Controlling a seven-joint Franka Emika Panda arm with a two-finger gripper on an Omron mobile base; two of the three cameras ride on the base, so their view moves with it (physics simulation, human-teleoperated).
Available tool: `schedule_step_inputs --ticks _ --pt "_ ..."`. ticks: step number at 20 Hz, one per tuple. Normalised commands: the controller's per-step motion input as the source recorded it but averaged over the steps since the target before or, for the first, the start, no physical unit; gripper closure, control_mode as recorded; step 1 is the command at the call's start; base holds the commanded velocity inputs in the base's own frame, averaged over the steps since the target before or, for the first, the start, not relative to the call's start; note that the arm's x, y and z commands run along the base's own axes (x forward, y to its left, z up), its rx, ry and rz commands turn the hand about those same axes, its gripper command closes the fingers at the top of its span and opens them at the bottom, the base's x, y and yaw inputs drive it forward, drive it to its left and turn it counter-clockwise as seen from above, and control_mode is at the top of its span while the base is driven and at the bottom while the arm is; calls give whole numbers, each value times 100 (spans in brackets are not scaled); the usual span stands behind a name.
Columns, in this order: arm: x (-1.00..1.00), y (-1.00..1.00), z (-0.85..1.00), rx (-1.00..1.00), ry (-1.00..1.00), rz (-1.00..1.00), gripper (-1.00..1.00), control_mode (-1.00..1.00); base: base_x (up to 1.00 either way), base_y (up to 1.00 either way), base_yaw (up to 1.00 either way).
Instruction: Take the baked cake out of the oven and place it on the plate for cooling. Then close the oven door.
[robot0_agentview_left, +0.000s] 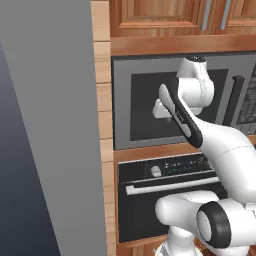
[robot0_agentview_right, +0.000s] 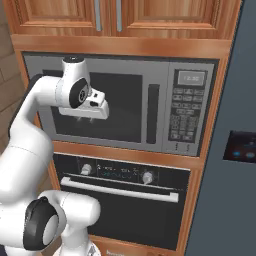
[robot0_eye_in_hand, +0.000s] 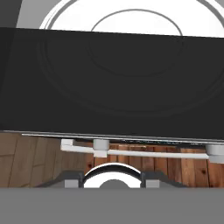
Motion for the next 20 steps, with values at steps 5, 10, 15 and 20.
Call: schedule_step_inputs --ticks 5,10,15,20 --pt "0 0 0 0 0 0 -100 100 -23 0 1" --pt "0 0 0 0 0 0 -100 100 -69 -1 5" --pt "0 0 0 0 0 0 -100 100 -36 -43 33" --pt "0 0 0 0 0 0 -100 100 -35 -95 62"
